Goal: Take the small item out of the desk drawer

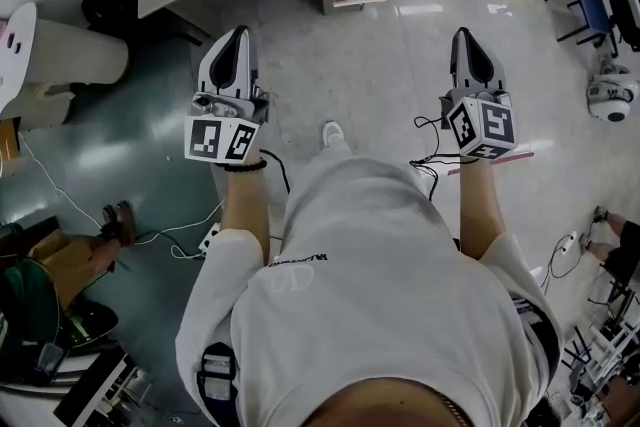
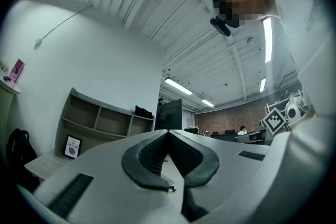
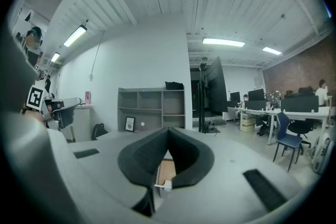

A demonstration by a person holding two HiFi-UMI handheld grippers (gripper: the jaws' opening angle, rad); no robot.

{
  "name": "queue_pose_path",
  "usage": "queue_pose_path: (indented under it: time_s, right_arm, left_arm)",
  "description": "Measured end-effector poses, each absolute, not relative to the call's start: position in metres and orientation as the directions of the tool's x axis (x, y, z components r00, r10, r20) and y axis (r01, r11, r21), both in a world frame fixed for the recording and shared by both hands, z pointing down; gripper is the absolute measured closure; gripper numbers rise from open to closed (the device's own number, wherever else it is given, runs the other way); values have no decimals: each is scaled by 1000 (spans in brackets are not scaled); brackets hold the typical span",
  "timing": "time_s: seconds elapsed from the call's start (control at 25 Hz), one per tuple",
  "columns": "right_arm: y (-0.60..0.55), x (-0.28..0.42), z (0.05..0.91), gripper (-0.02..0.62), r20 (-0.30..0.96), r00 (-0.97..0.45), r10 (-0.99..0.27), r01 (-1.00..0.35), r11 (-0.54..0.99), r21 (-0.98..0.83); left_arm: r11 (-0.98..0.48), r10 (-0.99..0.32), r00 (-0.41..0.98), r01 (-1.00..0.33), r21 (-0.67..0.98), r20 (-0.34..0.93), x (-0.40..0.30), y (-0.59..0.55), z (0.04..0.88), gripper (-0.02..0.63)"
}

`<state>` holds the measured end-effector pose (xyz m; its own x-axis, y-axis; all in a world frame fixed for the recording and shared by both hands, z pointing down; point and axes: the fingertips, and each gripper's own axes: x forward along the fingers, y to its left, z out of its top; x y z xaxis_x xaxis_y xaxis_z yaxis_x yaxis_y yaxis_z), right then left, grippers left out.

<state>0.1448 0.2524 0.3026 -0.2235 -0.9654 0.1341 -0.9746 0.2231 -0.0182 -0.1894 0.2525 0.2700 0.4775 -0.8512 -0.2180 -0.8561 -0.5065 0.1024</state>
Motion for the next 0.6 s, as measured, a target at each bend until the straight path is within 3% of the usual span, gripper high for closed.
queue_pose_path:
  time_s: [0.6]
  right_arm:
    - [157, 123, 330, 597, 205, -225, -953, -974, 222, -35]
  left_arm:
    - [-596, -803, 579, -783, 181, -140, -167, 163, 319, 606]
